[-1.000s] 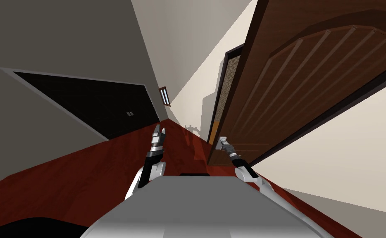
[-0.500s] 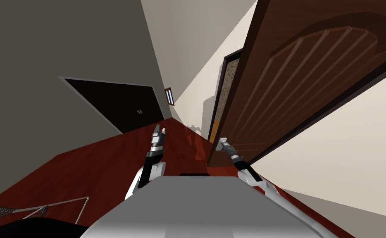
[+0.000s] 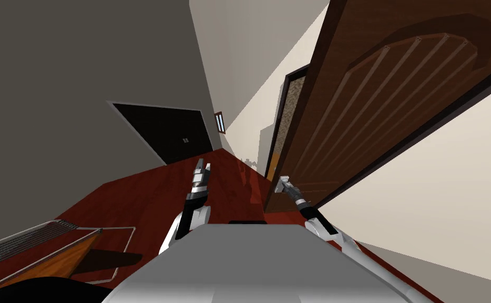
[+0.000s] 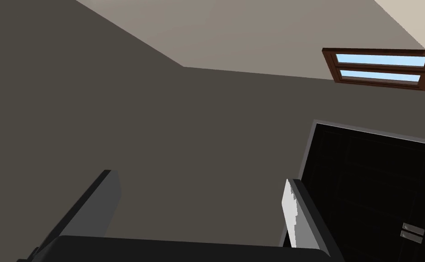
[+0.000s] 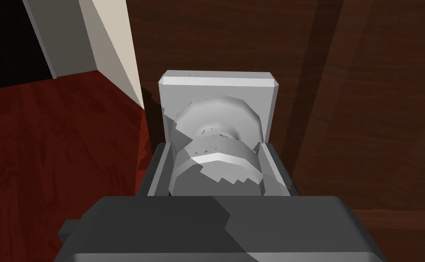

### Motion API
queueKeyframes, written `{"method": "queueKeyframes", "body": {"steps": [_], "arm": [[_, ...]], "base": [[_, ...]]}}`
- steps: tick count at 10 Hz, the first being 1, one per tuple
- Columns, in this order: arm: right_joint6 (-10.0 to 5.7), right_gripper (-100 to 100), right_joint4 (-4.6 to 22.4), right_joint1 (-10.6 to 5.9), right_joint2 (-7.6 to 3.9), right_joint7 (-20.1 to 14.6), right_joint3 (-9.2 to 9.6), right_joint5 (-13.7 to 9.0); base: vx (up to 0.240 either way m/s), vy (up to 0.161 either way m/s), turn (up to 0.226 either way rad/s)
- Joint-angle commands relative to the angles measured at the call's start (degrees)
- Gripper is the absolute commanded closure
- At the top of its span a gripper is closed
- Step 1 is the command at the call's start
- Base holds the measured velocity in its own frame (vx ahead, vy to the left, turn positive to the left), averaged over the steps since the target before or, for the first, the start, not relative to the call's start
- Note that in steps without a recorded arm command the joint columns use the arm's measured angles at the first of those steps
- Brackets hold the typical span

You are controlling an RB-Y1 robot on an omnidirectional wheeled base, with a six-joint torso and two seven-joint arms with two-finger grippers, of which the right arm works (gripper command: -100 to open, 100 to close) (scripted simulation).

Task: Pull the door open

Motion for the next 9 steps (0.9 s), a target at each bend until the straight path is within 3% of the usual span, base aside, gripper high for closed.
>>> {"method": "queueKeyframes", "body": {"steps": [1, 9], "arm": [[-0.83, 100, -0.03, 0.22, -0.63, -0.52, 0.6, 0.13], [-4.76, 100, -0.27, 1.39, -4.23, -3.14, 3.51, 0.44]], "base": [[-0.164, -0.053, 0.103], [-0.195, -0.088, 0.138]]}}
